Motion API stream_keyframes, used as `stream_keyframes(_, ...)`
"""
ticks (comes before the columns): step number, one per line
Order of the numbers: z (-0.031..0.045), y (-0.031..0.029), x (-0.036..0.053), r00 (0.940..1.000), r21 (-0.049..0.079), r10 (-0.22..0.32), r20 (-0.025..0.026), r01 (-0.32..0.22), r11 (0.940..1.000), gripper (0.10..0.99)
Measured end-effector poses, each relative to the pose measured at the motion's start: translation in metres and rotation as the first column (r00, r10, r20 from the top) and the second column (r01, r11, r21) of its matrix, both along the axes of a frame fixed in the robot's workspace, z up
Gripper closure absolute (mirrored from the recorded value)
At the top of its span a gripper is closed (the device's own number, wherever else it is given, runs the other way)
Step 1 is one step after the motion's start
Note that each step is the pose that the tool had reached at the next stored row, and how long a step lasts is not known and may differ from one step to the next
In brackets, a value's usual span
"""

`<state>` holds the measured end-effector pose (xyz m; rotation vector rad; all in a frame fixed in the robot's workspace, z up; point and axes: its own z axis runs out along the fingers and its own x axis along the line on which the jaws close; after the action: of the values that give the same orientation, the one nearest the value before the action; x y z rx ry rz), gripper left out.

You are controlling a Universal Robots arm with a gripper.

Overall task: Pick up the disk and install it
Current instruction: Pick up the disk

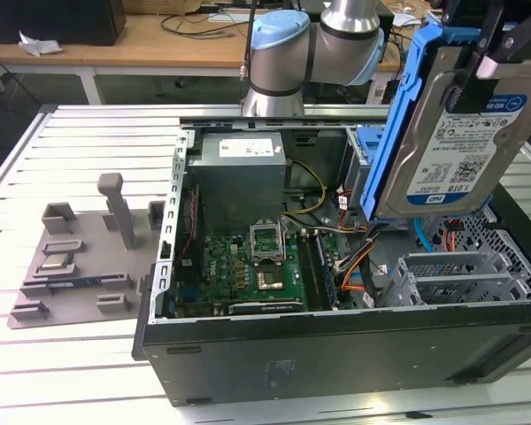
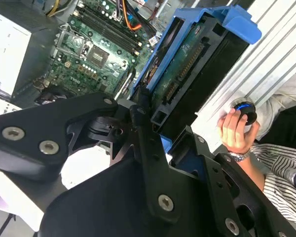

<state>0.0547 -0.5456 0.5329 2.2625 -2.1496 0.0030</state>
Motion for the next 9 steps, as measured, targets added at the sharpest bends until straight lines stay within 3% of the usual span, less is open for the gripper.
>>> stream_keyframes(3, -0.0002, -0.0039, 0.0, 1.0, 0.025, -0.003, -0.0001, 0.003, 0.9997, 0.718)
stream_keyframes(5, -0.0003, -0.0048, 0.0, 0.9999, 0.059, -0.012, -0.0003, 0.012, 0.9982, 0.718)
stream_keyframes(6, -0.0004, -0.0049, 0.0, 0.9998, 0.071, -0.019, -0.0004, 0.019, 0.9973, 0.718)
stream_keyframes(9, -0.0018, -0.0049, 0.0001, 0.9985, 0.072, -0.054, -0.0005, 0.054, 0.9959, 0.718)
